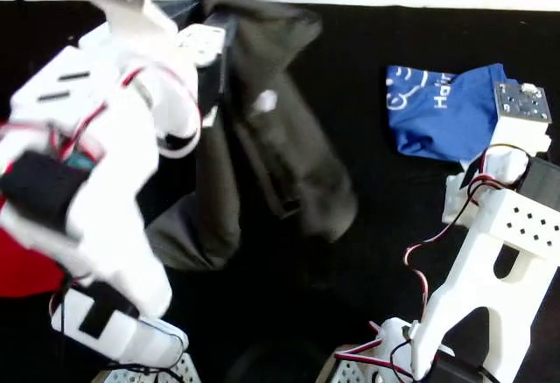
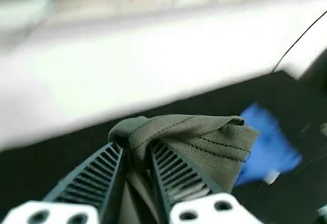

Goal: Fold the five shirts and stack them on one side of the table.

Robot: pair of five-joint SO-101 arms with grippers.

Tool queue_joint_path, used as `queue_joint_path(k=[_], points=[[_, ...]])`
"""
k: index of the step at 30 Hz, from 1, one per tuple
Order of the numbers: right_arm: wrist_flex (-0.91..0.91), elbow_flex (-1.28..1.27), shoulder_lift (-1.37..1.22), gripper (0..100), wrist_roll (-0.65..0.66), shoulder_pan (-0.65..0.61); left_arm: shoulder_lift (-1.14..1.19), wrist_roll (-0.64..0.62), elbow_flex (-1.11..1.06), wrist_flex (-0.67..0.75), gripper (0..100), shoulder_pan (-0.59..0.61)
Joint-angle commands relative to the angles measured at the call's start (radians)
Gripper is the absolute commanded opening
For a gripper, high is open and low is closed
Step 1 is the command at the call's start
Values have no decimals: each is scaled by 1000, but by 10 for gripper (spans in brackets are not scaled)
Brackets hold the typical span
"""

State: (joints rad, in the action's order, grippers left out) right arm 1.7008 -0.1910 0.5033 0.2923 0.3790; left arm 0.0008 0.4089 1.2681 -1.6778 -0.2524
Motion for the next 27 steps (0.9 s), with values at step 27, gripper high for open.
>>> queue_joint_path(k=[27], points=[[-31, -5, -300, 414, -64, -1124, 389, -9, -909, 181, 177, 696]])
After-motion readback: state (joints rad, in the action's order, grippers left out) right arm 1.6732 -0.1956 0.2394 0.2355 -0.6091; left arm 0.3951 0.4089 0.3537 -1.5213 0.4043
